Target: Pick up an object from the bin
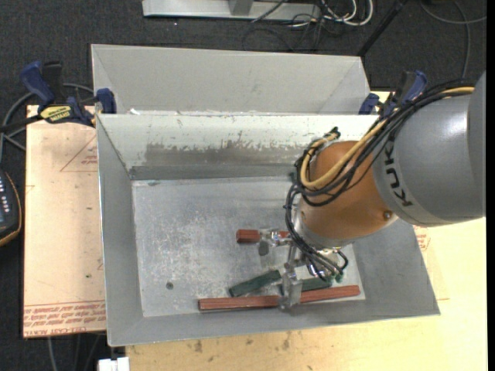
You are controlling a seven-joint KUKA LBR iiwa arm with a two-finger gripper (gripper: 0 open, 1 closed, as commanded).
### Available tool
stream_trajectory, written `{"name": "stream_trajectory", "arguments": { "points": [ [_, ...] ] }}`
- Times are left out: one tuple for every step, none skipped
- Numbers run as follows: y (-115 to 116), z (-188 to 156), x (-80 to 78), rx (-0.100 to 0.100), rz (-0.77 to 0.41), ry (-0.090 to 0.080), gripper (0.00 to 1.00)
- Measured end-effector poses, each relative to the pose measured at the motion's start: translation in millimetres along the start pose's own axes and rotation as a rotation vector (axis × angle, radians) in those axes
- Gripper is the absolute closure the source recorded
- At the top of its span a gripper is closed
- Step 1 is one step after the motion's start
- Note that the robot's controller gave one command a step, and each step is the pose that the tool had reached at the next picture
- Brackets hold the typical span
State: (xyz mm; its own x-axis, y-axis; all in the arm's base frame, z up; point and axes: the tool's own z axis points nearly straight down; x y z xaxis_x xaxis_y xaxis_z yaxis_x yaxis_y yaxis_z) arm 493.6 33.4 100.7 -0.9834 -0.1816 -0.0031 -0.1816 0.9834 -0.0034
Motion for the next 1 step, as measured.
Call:
{"name": "stream_trajectory", "arguments": {
  "points": [
    [-74.7,-5.9,9.9,0.0,-0.003,0.002,0.0]
  ]
}}
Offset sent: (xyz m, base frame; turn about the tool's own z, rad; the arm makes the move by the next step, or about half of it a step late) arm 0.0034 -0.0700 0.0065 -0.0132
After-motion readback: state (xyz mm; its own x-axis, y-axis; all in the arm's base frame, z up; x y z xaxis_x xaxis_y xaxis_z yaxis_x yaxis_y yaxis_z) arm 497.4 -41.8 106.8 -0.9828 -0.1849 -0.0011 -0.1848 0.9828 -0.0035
